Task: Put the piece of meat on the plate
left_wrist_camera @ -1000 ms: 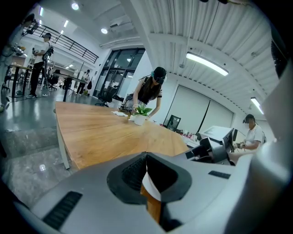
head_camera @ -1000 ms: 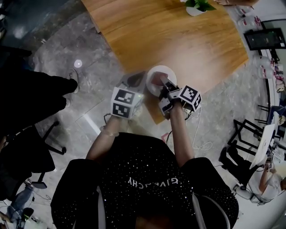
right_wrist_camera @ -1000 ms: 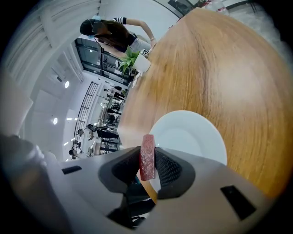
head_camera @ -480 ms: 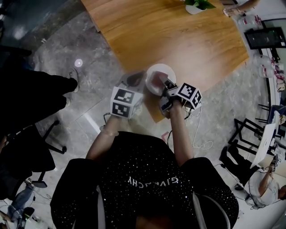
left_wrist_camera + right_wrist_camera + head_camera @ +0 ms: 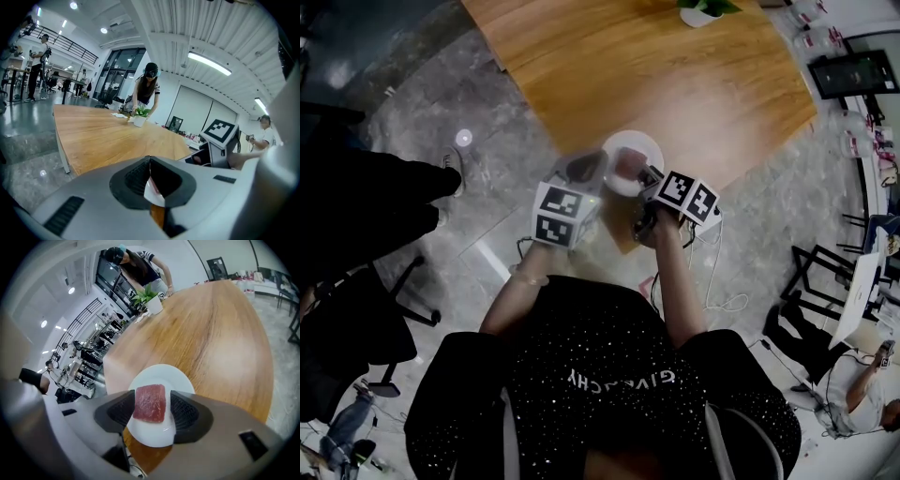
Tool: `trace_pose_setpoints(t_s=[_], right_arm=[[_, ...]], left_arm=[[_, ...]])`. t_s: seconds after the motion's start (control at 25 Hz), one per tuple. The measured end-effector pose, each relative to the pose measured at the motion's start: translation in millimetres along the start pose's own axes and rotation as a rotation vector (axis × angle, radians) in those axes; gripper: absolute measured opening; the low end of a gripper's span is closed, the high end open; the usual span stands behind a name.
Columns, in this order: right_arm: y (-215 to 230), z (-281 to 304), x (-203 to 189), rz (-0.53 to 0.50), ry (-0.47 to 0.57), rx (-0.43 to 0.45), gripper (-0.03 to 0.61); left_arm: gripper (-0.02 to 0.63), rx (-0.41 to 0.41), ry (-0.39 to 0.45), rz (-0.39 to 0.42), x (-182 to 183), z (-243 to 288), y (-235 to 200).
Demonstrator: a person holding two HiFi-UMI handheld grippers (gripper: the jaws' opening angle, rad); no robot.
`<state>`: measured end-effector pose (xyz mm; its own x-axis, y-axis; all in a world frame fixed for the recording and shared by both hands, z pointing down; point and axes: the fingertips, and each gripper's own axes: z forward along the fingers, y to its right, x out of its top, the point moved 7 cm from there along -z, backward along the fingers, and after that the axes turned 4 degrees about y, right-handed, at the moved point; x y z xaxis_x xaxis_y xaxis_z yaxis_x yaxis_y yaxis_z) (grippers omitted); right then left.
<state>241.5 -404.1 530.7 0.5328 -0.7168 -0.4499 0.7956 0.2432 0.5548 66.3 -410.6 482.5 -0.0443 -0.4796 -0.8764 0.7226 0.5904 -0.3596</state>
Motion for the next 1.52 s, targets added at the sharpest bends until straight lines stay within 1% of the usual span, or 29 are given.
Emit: trace_pose_setpoints(t_s=[0.12,0.28,0.44,0.6,0.8,0.84,0.88,0.92,0.96,1.0,1.04,1.08,1.16,1.36,1.52], right_arm=[[3,-6,2,-0.005,0.033,-0.011,0.225],[7,-15,4,0.058,0.070,0.023,0.224],[8,-27,4,0.066,0.117,0.047,0.224],[-1,-44,6,0.032,0.181,0.122,0.224],[-19,-66,8,-0.078,0.242,0.183,0.221],[-22,-70,7,-0.103,0.255,0.189,0.212],[-23,-75,6,-0.132,0.272,0.186,0.185],[-24,-79,5,-0.166,0.293,0.172,0.138],[-25,-83,5,-0.205,0.316,0.153,0.077],[-27,-87,4,-0.245,0.337,0.137,0.043],[-30,-91,3,-0.280,0.351,0.134,0.031],[-33,-95,1,-0.305,0.359,0.142,0.020],[-38,-101,-3,-0.322,0.361,0.170,0.014],[-39,-112,-9,-0.293,0.362,0.199,0.012],[-37,-118,-13,-0.277,0.373,0.187,0.012]], left_arm=[[0.011,-0.002,-0.006,0.005,-3,-1,3],[0.011,-0.007,-0.013,0.017,-2,0,10],[0.010,-0.021,-0.013,0.032,2,1,18],[0.011,-0.039,-0.011,0.050,7,3,26],[0.010,-0.079,0.001,0.083,18,5,44],[0.011,-0.088,0.003,0.090,19,5,47],[0.010,-0.097,0.004,0.096,19,5,51],[0.011,-0.106,0.004,0.102,20,6,54],[0.011,-0.116,0.003,0.107,20,6,58],[0.011,-0.125,-0.001,0.113,19,6,61],[0.011,-0.133,-0.007,0.120,18,5,65],[0.011,-0.138,-0.013,0.128,17,3,68],[0.010,-0.142,-0.027,0.145,16,1,74],[0.010,-0.145,-0.028,0.158,20,-3,85],[0.011,-0.124,-0.021,0.174,23,-6,85]])
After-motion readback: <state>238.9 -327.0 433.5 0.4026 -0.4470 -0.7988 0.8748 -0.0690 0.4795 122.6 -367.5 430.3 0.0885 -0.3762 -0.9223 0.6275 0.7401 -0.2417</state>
